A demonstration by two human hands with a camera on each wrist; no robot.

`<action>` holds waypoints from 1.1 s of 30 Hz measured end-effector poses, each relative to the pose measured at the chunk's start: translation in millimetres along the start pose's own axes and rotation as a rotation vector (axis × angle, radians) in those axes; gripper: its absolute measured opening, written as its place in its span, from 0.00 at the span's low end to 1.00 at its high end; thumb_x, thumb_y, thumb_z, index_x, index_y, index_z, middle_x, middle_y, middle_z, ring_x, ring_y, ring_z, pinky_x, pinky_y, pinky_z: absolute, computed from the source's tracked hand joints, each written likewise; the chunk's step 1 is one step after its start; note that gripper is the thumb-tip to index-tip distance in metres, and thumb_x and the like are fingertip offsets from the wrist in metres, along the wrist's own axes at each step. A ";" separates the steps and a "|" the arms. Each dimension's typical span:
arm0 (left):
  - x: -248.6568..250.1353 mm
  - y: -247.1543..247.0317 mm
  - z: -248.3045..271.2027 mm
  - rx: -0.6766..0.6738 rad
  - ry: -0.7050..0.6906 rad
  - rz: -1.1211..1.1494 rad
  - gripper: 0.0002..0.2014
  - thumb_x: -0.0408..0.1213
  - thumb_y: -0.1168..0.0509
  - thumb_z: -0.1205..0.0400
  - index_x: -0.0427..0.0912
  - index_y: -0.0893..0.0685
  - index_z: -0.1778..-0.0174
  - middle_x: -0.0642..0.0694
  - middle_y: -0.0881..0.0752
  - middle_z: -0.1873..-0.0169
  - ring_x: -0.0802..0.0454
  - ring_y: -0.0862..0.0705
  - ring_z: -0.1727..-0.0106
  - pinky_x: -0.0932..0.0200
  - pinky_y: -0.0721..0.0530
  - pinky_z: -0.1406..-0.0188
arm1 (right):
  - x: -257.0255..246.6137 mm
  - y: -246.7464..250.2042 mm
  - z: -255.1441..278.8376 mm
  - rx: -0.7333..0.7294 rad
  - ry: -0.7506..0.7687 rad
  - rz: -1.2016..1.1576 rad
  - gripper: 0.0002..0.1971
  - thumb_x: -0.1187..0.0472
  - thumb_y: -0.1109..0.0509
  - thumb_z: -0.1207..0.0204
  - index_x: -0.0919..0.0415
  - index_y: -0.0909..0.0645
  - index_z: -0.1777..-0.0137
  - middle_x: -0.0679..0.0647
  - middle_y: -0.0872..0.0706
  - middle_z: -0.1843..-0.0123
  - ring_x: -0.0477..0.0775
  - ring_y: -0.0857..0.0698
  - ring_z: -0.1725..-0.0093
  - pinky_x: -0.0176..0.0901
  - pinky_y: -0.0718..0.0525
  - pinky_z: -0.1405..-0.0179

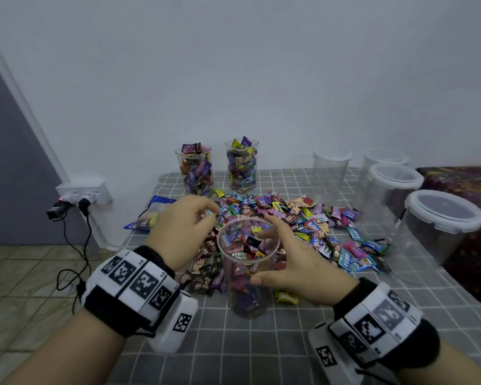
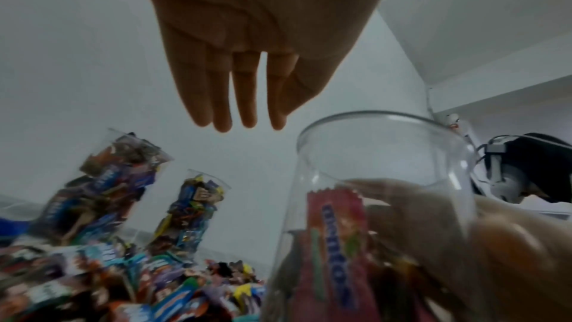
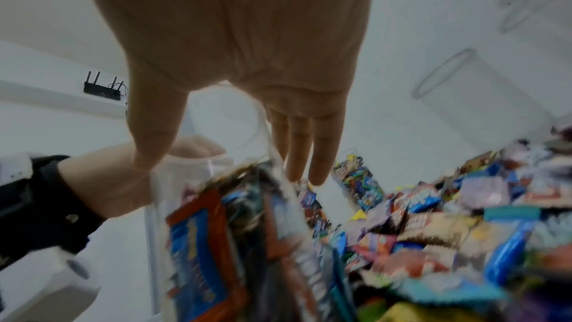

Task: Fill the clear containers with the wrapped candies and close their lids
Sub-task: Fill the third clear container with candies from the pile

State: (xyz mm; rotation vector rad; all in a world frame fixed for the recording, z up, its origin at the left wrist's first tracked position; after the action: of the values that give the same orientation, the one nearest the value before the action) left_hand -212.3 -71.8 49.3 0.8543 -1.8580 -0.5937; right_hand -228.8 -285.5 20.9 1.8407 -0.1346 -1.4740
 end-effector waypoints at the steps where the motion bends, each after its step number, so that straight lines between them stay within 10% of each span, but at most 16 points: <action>1: -4.8 -0.1 0.3 -0.073 0.028 -0.060 0.07 0.38 0.37 0.20 0.54 0.15 0.56 0.54 0.14 0.55 0.56 0.17 0.54 0.52 0.18 0.49 | 3.2 5.5 2.3 -0.040 -0.013 0.062 0.47 0.46 0.21 0.35 0.44 0.44 0.21 0.39 0.25 0.31 0.41 0.25 0.33 0.43 0.25 0.32; 6: -24.0 -10.5 6.0 -0.496 0.121 -0.360 0.11 0.47 0.39 0.17 0.47 0.15 0.57 0.52 0.14 0.61 0.56 0.19 0.60 0.58 0.20 0.59 | 34.9 47.4 14.3 -0.202 -0.241 0.499 0.06 0.50 0.29 0.26 0.49 0.23 0.57 0.43 0.20 0.60 0.43 0.21 0.60 0.38 0.23 0.58; 13: -44.1 -40.8 10.5 -0.862 0.269 -0.453 0.12 0.41 0.39 0.19 0.39 0.13 0.57 0.48 0.14 0.66 0.56 0.20 0.69 0.64 0.23 0.67 | 70.8 60.9 23.8 -0.506 -0.611 0.644 0.09 0.62 0.33 0.29 0.56 0.21 0.71 0.45 0.21 0.82 0.37 0.23 0.84 0.29 0.25 0.78; 17: -55.0 -53.0 9.3 -0.893 0.315 -0.415 0.11 0.40 0.39 0.19 0.45 0.16 0.66 0.46 0.10 0.60 0.56 0.16 0.65 0.62 0.18 0.58 | 81.9 57.3 16.3 -0.501 -0.701 0.512 0.08 0.62 0.34 0.28 0.56 0.19 0.69 0.48 0.17 0.76 0.42 0.19 0.79 0.33 0.20 0.75; 21: -56.9 -55.5 4.9 -0.827 0.230 -0.484 0.11 0.43 0.38 0.19 0.43 0.14 0.50 0.45 0.16 0.55 0.51 0.20 0.54 0.59 0.23 0.54 | 78.3 57.7 8.6 -0.414 -0.698 0.360 0.09 0.65 0.35 0.26 0.60 0.21 0.67 0.50 0.19 0.79 0.46 0.21 0.81 0.34 0.22 0.80; 33: -61.4 -67.6 0.7 -0.773 0.195 -0.466 0.13 0.48 0.39 0.17 0.46 0.15 0.45 0.47 0.14 0.47 0.50 0.17 0.47 0.54 0.18 0.43 | 84.3 79.7 36.1 -0.521 -0.769 0.716 0.11 0.57 0.35 0.25 0.54 0.22 0.70 0.44 0.19 0.76 0.39 0.23 0.74 0.28 0.25 0.72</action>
State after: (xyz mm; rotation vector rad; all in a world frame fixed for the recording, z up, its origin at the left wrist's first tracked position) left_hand -175.2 -67.3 -34.1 0.7662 -1.0929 -1.3517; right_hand -203.7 -402.7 1.0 0.6301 -0.6390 -1.4133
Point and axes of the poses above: each hand's wrist, its own z-axis away from the middle knuckle, its own y-axis out of the back of the hand, x = y × z, the point moved 1 cm from there along -z, towards the middle knuckle
